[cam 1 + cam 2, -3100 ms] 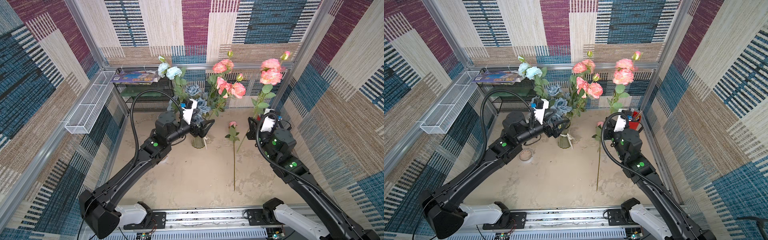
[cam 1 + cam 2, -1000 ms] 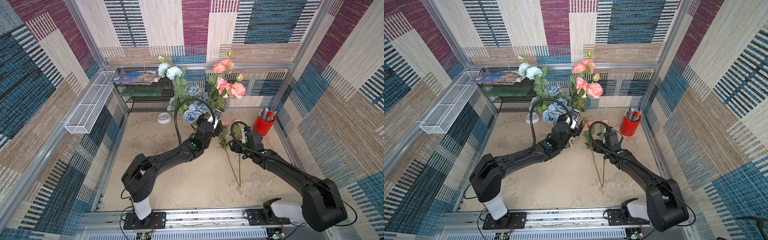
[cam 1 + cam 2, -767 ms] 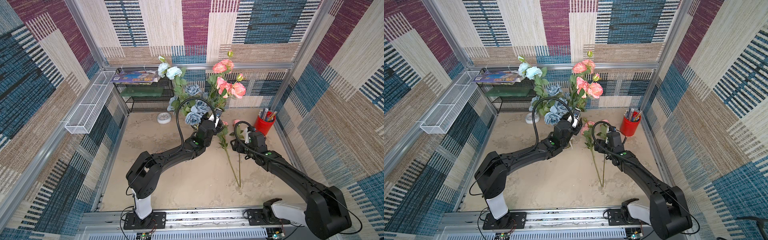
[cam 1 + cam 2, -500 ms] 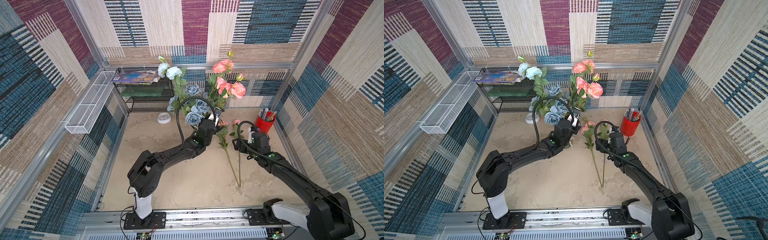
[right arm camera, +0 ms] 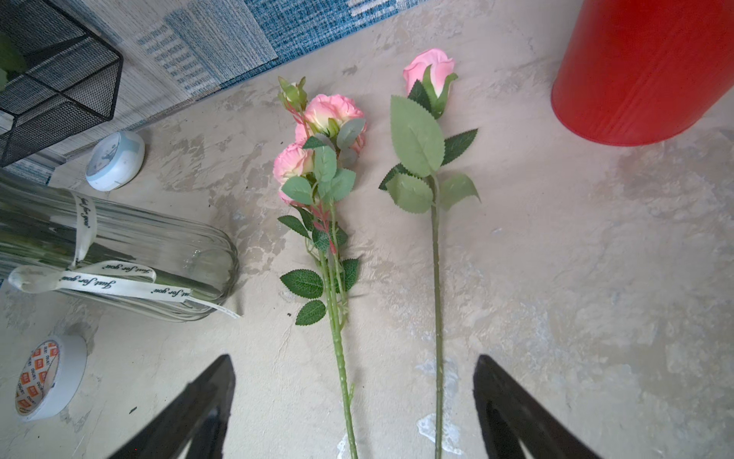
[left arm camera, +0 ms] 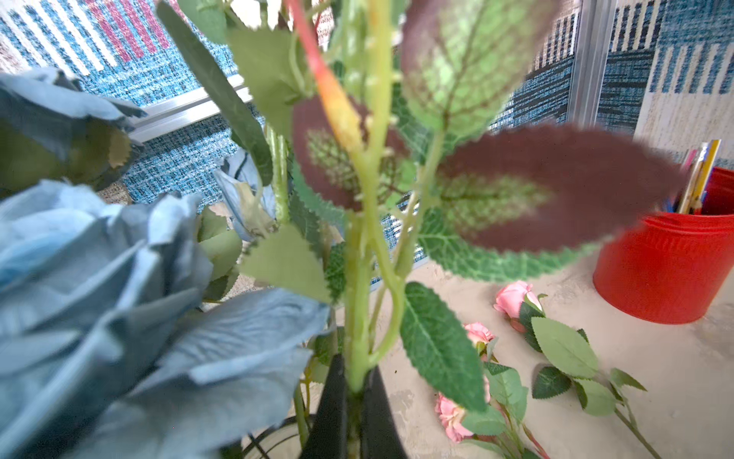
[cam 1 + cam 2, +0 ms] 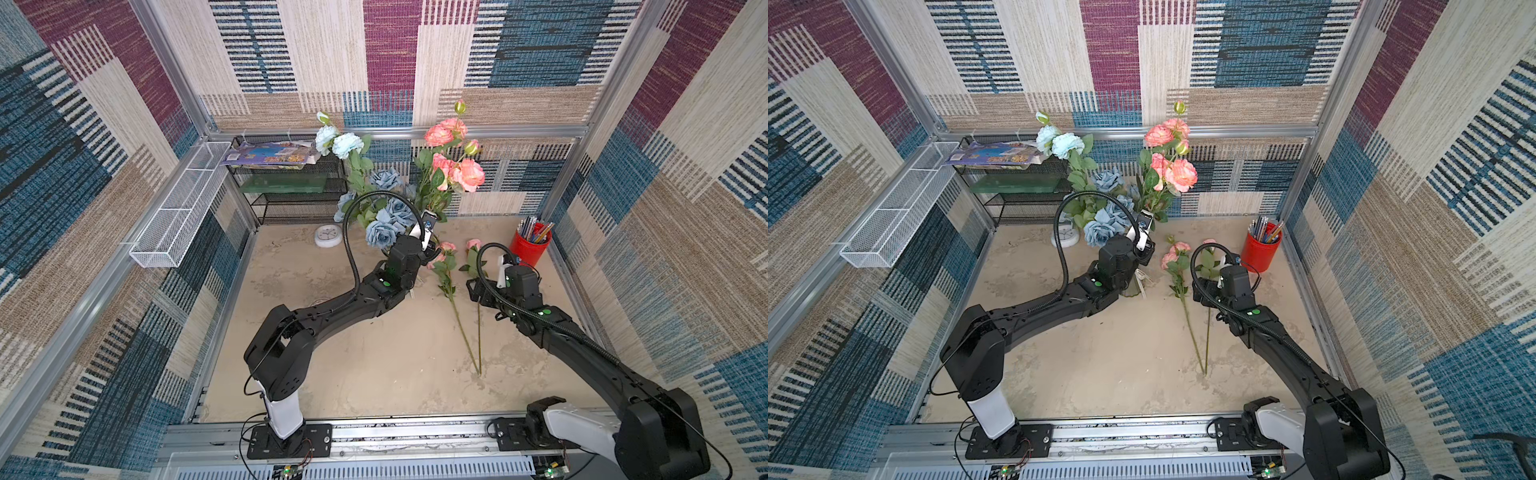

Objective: Pick out pink flowers from the vase
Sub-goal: Pick up the flower from the vase.

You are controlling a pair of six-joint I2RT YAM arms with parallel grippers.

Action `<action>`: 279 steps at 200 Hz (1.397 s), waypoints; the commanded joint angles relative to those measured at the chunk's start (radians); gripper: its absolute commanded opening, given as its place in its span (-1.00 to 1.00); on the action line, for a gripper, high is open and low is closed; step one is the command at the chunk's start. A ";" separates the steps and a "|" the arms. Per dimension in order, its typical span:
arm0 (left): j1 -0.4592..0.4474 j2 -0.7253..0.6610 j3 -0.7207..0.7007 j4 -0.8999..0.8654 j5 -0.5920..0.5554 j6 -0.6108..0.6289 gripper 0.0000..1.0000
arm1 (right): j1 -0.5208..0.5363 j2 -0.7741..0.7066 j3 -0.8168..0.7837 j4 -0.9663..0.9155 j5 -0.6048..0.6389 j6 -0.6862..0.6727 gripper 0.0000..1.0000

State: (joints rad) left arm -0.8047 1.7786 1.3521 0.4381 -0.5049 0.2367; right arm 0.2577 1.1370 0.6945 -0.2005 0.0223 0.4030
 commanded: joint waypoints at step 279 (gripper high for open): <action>0.114 -0.192 0.446 -0.228 1.334 -0.465 -1.00 | 0.031 -0.255 0.037 0.049 -0.169 -0.025 0.94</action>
State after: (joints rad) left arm -0.6895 1.5890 1.8538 0.2153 0.6159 -0.1249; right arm 0.2867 0.9367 0.7136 -0.1596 -0.1051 0.3832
